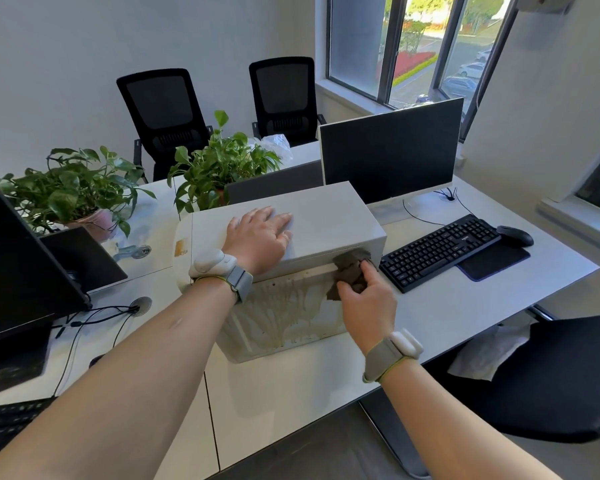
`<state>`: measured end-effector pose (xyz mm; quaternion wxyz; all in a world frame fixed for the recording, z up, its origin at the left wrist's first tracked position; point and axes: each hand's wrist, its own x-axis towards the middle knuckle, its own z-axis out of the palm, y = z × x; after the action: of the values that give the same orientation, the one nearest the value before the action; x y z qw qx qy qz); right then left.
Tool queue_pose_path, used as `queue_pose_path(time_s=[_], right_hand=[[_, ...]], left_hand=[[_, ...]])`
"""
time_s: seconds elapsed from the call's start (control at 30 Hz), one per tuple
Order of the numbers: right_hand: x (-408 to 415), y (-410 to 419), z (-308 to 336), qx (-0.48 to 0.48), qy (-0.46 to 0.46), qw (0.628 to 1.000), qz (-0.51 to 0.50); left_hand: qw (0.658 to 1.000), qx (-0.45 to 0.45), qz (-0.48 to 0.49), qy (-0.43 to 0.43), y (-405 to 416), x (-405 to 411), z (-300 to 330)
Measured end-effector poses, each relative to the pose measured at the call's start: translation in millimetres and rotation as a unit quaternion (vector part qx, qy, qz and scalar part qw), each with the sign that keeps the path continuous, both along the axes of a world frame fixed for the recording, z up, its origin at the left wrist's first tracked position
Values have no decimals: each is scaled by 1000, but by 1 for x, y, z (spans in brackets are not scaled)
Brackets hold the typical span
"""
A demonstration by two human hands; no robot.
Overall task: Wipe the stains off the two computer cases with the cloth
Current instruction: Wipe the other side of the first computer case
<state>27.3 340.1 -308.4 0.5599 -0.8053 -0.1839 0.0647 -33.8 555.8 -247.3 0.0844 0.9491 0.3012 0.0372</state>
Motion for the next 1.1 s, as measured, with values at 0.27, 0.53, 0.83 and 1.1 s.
queue_pose_path(time_s=[0.27,0.53,0.83,1.1], right_hand=[[-13,11,8,27,39,999,-5],[-23,12,2,121,121,985,-38],[-53,28,1,103,118,987,26],[-59,27,5,83,128,986,64]], left_hand=[[1000,-26,3,-2,3,0,1],[969,-234,-33,-74,26,-27,26],[998,25,-56,33,54,-55,0],[997,43,-49,30,56,-52,0]])
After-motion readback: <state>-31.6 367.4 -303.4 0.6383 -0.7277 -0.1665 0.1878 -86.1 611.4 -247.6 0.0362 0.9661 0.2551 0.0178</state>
